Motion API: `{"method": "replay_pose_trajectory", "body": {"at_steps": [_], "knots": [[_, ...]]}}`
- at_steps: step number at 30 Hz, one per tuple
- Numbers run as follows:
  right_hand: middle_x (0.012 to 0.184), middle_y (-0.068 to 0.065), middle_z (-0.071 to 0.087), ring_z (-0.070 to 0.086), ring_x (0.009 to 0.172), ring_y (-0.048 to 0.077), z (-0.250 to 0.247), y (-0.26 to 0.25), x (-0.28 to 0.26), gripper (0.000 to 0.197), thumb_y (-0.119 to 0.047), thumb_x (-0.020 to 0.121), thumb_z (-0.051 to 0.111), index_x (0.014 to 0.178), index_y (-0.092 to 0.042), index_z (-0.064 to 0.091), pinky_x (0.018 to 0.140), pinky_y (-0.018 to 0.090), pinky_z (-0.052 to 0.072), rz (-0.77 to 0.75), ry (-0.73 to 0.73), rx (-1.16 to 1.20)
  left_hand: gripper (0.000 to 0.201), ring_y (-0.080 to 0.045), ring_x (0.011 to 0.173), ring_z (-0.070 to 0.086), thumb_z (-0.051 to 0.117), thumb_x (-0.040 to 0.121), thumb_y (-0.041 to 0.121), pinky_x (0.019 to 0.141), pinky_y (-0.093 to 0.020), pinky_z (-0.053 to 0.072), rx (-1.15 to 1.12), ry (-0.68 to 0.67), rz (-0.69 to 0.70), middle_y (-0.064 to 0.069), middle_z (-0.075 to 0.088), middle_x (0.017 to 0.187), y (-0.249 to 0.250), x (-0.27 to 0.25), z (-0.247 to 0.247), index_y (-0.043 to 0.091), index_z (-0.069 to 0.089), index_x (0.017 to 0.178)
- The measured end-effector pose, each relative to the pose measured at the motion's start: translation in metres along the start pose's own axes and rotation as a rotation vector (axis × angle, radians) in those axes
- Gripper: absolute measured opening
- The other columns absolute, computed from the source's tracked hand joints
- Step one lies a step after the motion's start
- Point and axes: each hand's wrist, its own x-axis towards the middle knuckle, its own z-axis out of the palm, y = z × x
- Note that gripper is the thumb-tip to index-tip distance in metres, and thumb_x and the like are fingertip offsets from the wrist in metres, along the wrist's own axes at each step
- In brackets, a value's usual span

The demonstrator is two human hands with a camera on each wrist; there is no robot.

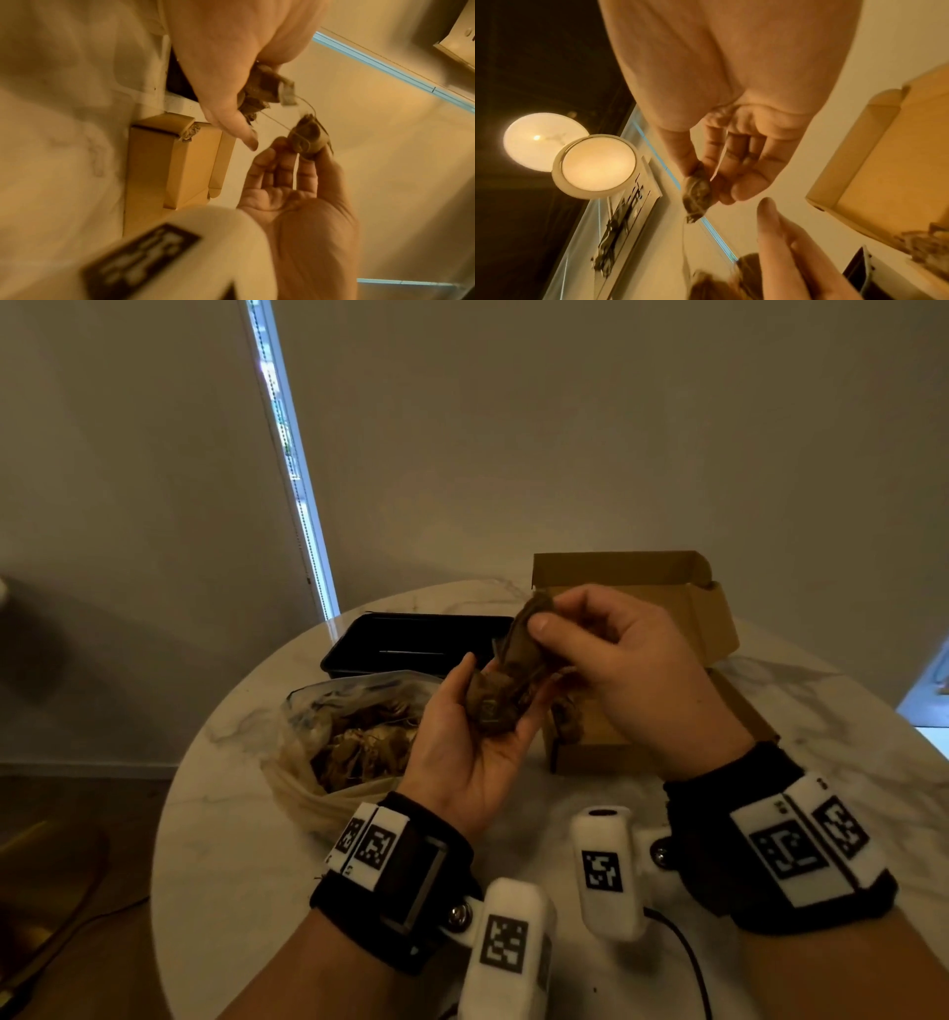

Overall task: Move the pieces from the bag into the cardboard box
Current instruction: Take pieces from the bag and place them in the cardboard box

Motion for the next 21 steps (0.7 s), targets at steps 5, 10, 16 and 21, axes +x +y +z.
{"method": "replay_pose_trajectory", "body": {"at_steps": [5, 10, 16, 21], "knots": [[0.095, 0.005, 0.077, 0.074, 0.085, 0.015, -0.008, -0.001, 0.004, 0.008, -0.020, 0.099, 0.063, 0.101, -0.018, 0.070, 0.067, 0.027, 0.058, 0.042, 0.189, 0.247, 0.026, -0.026, 0.079, 0.075, 0.057, 0.101, 0.029, 0.082, -0.039, 0.062, -0.044, 0.038, 0.022, -0.016, 0.072, 0.088, 0.001, -0.005, 0.003, 0.004, 0.064, 0.099], [0.096, 0.002, 0.078, 0.075, 0.089, 0.014, -0.018, 0.007, 0.007, 0.012, -0.015, 0.099, 0.062, 0.103, -0.021, 0.072, 0.069, 0.026, 0.059, 0.058, 0.234, 0.226, 0.033, -0.020, 0.078, 0.073, 0.062, 0.099, 0.033, 0.074, -0.033, 0.064, 0.004, 0.083, 0.039, -0.010, 0.067, 0.084, 0.000, -0.007, 0.006, 0.009, 0.060, 0.077], [0.094, 0.000, 0.076, 0.075, 0.085, 0.011, -0.018, 0.016, 0.010, 0.013, -0.013, 0.097, 0.066, 0.097, -0.024, 0.072, 0.070, 0.023, 0.060, 0.074, 0.132, -0.054, 0.025, -0.008, 0.069, 0.063, 0.062, 0.097, 0.036, 0.049, -0.014, 0.053, 0.130, 0.097, 0.036, -0.001, 0.064, 0.085, 0.002, -0.005, 0.004, 0.014, 0.066, 0.085], [0.098, 0.000, 0.075, 0.073, 0.094, 0.016, -0.026, 0.018, 0.013, 0.013, -0.020, 0.098, 0.065, 0.093, -0.031, 0.069, 0.080, 0.030, 0.060, 0.066, 0.284, 0.002, 0.021, -0.004, 0.058, 0.054, 0.056, 0.100, 0.034, 0.037, -0.012, 0.038, 0.138, 0.026, 0.031, 0.003, 0.062, 0.084, 0.005, -0.009, 0.004, 0.017, 0.067, 0.102]]}}
